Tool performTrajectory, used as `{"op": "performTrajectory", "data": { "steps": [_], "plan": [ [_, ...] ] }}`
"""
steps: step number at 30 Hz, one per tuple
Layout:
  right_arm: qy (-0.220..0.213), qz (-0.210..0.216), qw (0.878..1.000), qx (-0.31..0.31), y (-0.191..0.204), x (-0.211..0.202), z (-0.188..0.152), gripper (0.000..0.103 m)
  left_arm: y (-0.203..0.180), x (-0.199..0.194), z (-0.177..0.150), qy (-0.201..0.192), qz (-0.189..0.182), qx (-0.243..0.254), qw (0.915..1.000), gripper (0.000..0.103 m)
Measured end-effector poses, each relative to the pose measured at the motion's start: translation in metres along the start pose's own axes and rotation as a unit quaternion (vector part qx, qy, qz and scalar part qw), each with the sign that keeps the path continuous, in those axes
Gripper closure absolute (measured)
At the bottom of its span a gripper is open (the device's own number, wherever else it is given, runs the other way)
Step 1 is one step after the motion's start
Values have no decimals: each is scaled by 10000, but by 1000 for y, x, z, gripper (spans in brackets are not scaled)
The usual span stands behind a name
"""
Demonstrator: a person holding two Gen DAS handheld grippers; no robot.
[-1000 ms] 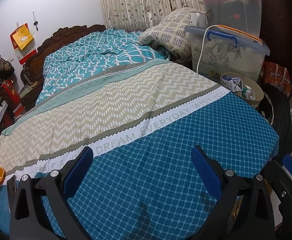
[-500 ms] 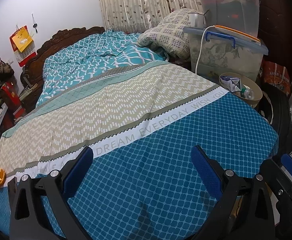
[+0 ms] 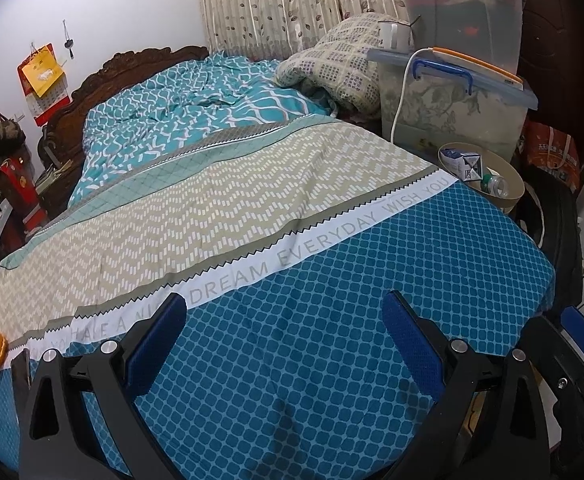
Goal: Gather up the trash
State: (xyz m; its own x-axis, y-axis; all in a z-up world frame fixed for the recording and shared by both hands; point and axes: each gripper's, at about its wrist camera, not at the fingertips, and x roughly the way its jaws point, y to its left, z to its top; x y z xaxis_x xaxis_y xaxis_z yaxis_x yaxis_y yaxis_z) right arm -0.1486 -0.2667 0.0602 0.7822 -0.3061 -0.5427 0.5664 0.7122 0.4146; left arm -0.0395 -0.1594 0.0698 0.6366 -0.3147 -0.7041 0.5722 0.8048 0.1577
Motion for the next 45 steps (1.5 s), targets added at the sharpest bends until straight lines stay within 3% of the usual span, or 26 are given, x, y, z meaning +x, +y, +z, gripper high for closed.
{"op": "performTrajectory", "data": {
  "steps": [45],
  "plan": [
    [68, 26, 9999, 88, -2, 1, -2, 3, 1, 0, -9, -6, 68, 8, 10000, 9]
  ]
}}
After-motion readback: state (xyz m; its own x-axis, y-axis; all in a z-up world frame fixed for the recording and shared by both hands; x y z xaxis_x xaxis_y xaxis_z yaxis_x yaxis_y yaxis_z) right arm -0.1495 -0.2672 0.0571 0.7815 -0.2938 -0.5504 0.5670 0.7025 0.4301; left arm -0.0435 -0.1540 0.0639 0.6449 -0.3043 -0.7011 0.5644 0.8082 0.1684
